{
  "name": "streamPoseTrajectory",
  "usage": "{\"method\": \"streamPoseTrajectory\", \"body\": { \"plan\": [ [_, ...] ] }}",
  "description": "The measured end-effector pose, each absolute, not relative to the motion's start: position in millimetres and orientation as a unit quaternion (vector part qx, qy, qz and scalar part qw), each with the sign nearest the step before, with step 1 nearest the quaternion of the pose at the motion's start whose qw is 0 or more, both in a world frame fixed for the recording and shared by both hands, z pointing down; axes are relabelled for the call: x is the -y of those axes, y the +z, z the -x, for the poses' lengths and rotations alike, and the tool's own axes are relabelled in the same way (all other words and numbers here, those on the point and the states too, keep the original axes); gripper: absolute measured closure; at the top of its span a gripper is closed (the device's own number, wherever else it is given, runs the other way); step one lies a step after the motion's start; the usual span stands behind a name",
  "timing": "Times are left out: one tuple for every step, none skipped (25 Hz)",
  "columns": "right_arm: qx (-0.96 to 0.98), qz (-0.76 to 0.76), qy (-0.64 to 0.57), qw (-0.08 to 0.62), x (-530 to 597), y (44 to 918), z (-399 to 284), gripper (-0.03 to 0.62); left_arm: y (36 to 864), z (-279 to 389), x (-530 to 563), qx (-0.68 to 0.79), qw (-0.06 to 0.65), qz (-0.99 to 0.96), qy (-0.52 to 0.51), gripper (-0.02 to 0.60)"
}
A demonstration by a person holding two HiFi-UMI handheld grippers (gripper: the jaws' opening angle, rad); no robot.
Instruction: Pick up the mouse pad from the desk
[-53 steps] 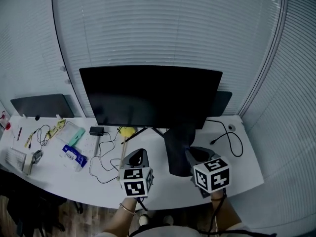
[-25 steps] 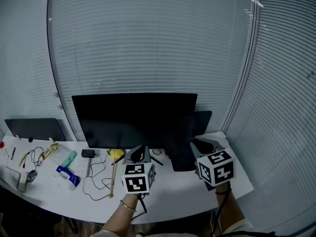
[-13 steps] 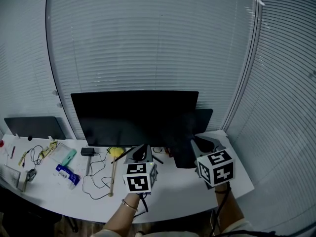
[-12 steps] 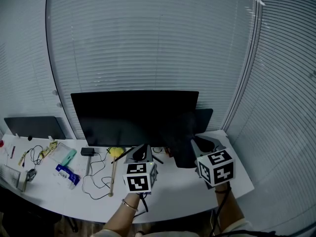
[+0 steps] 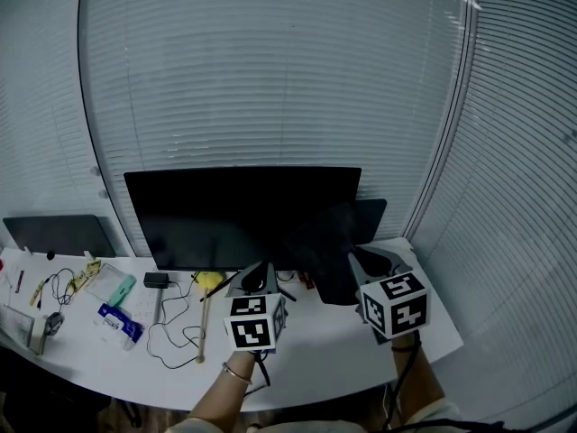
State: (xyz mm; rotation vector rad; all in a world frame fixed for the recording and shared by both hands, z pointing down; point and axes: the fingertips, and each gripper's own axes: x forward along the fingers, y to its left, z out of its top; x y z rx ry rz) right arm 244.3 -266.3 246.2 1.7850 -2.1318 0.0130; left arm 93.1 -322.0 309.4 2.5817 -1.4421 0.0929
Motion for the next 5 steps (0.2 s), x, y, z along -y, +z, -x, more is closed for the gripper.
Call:
{"method": "streamPoseTrajectory", "body": {
  "plan": [
    [0.754,-0.632,0.004,0.179,266.6,247.2,-244.9,0.542,310.6,-93.9,322.4,0.485,0.090,-0.869,0.032,0.577],
    [0.754,-0.632,0.004,0.178,266.5,248.2,-245.4,0.542,311.6,-94.4,322.3,0.485,0.090,-0.869,0.032,0.577],
    [0.754,-0.632,0.004,0.177,266.0,249.0,-245.7,0.542,312.3,-94.5,321.9,0.485,0.089,-0.870,0.032,0.577],
    [0.754,-0.633,0.003,0.177,265.3,249.7,-245.9,0.542,312.9,-94.5,321.3,0.485,0.088,-0.870,0.032,0.577],
    [0.753,-0.633,0.003,0.176,264.6,250.3,-246.1,0.542,313.4,-94.4,320.8,0.484,0.087,-0.870,0.032,0.577]
  ]
}}
